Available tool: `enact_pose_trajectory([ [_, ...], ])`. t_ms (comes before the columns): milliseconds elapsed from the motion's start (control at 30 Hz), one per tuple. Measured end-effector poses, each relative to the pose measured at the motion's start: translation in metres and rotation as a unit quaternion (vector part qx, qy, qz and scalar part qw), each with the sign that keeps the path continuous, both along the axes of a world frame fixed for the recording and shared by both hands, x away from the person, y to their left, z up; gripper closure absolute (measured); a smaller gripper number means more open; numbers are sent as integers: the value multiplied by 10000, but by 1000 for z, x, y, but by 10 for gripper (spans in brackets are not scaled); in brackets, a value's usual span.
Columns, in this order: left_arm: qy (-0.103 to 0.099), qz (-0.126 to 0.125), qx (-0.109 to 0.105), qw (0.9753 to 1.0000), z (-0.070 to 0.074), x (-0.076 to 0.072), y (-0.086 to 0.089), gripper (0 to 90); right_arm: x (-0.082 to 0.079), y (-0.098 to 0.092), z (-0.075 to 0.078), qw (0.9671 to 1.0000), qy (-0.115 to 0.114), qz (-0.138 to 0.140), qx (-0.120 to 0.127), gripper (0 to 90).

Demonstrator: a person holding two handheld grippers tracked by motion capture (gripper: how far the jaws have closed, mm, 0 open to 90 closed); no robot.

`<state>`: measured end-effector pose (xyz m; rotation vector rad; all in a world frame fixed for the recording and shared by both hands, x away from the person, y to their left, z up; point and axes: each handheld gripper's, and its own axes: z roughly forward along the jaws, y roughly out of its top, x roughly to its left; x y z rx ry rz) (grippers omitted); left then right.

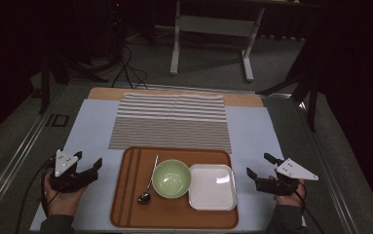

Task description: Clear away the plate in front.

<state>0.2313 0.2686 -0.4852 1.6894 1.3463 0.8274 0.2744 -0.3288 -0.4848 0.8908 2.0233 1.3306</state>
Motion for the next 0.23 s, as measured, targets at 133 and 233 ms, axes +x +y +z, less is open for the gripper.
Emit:
enact_pose_trajectory([
  [133, 6, 51, -61, 10000, -1, 1, 3, 290, 0, 0, 0, 10000, -21, 22, -9, 134],
  [233, 31, 70, -48, 10000, -3, 2, 4, 290, 0, 0, 0, 10000, -31, 21, -15, 134],
])
